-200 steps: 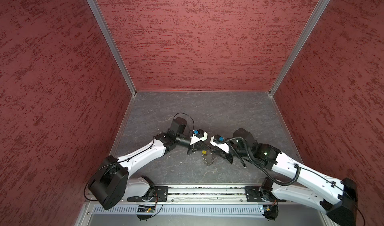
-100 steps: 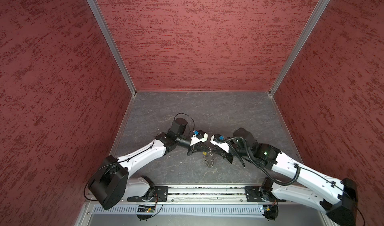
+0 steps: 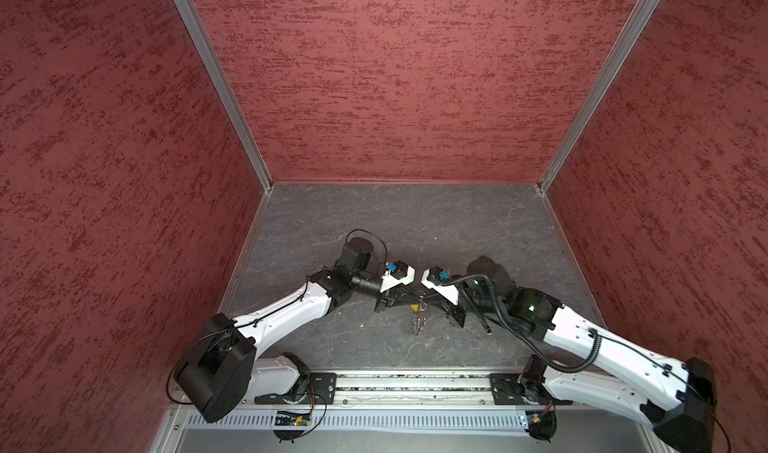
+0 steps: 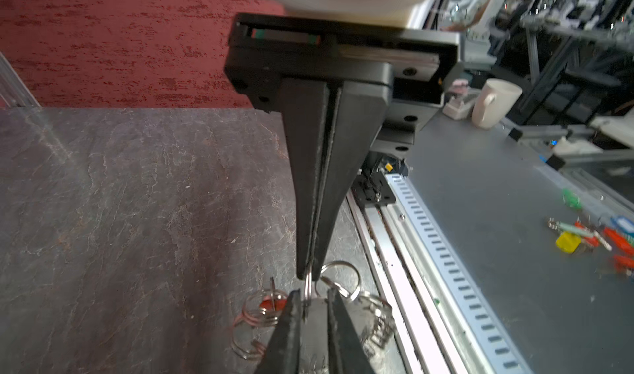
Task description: Put the keys on the keyring
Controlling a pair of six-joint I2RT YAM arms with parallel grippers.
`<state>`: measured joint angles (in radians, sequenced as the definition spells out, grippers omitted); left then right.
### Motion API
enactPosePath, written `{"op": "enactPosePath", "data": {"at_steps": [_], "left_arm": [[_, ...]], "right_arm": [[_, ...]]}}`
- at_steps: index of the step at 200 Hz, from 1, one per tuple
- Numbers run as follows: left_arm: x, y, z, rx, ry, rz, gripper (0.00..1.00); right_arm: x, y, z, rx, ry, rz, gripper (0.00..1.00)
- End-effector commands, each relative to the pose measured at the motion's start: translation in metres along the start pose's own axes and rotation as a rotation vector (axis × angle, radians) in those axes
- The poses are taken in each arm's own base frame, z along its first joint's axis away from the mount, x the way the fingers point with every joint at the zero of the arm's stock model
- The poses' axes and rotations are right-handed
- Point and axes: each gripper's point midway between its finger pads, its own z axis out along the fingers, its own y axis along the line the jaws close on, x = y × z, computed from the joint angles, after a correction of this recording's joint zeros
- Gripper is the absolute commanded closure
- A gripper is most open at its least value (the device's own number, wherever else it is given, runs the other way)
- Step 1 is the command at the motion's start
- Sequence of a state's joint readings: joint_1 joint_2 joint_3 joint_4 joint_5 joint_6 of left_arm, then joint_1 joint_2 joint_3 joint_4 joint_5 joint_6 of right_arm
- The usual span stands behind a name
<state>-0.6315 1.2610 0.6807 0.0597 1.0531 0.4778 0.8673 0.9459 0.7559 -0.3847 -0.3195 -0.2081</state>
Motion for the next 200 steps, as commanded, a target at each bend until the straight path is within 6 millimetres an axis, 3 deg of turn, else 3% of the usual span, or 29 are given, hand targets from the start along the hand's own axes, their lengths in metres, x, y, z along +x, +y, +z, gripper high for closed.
{"op": "enactPosePath", "data": {"at_steps": [1, 39, 128, 200], "left_arm": [[-0.019, 0.007, -0.01, -0.057, -0.091, 0.043, 0.76], [-0.023, 0.009, -0.012, -0.05, -0.114, 0.028, 0.76], [-0.025, 0.012, -0.012, -0.047, -0.119, 0.019, 0.75], [-0.024, 0.014, -0.011, -0.047, -0.105, -0.008, 0.92]], "right_arm": [[-0.034, -0.009, -0.016, 0.054, -0.187, 0.001, 1.0], [-0.049, -0.009, -0.023, 0.059, -0.346, 0.015, 1.0], [-0.045, -0.005, -0.015, 0.019, -0.436, 0.048, 1.0], [-0.038, -0.003, -0.009, -0.002, -0.428, 0.046, 1.0]]}}
